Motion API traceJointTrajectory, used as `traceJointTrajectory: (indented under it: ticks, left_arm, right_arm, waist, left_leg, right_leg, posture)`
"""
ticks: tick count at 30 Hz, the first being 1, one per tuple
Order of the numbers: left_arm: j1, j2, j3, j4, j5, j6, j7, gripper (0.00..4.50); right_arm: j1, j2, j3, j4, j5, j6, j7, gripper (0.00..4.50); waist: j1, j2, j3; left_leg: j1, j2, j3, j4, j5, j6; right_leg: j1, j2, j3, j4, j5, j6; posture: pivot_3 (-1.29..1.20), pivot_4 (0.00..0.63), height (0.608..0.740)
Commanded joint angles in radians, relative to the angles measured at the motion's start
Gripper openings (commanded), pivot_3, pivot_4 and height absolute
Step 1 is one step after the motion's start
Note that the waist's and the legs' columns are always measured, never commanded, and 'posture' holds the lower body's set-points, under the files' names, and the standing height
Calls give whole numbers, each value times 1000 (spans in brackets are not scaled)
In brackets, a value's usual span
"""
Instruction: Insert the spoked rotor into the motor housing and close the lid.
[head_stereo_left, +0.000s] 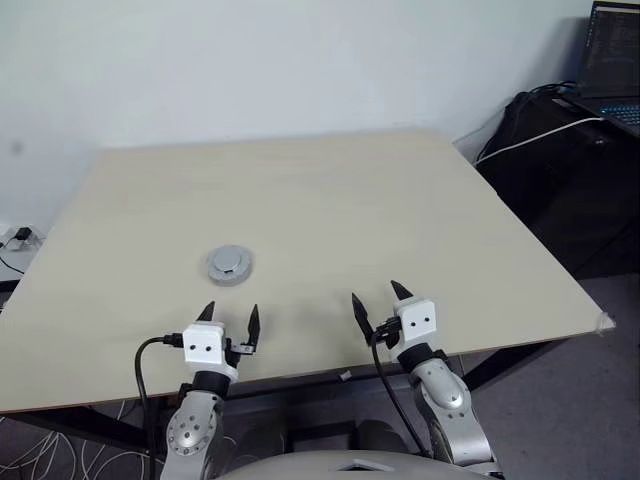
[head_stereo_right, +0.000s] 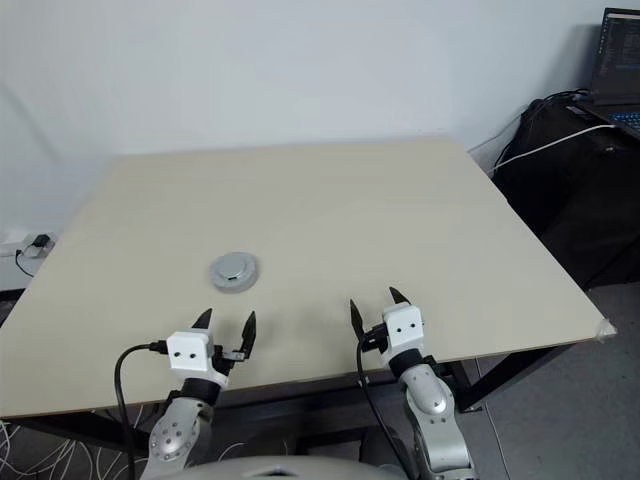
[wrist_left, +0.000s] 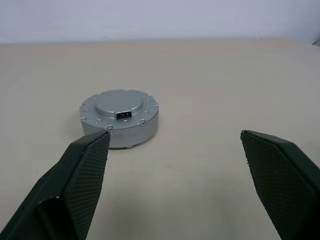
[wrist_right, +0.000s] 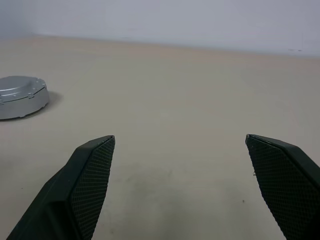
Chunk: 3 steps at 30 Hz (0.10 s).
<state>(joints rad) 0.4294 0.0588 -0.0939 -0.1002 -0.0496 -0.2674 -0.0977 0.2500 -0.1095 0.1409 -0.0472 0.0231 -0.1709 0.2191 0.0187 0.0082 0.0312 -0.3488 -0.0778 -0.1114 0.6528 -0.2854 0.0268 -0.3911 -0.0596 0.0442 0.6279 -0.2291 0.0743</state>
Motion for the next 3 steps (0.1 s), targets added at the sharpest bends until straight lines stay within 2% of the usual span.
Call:
traceJointTrajectory:
  ticks: [1, 3]
  left_arm:
    - [-16, -6, 1, -16, -2, -15, -8, 4434]
    - [-17, -7, 0, -23, -1, -8, -6, 4434]
  right_arm:
    - [-18, 3, 1, -23, 2, -11, 5, 4500]
    - [-19, 3, 1, -22, 2, -11, 5, 4500]
  waist:
    - [0, 0, 0]
    - [0, 0, 0]
  left_leg:
    - [0, 0, 0, 0, 0, 0]
    - [0, 0, 0, 0, 0, 0]
  right_leg:
    - [0, 0, 0, 0, 0, 0]
    - [0, 0, 0, 0, 0, 0]
  posture:
    - [0, 0, 740]
    - [0, 0, 740]
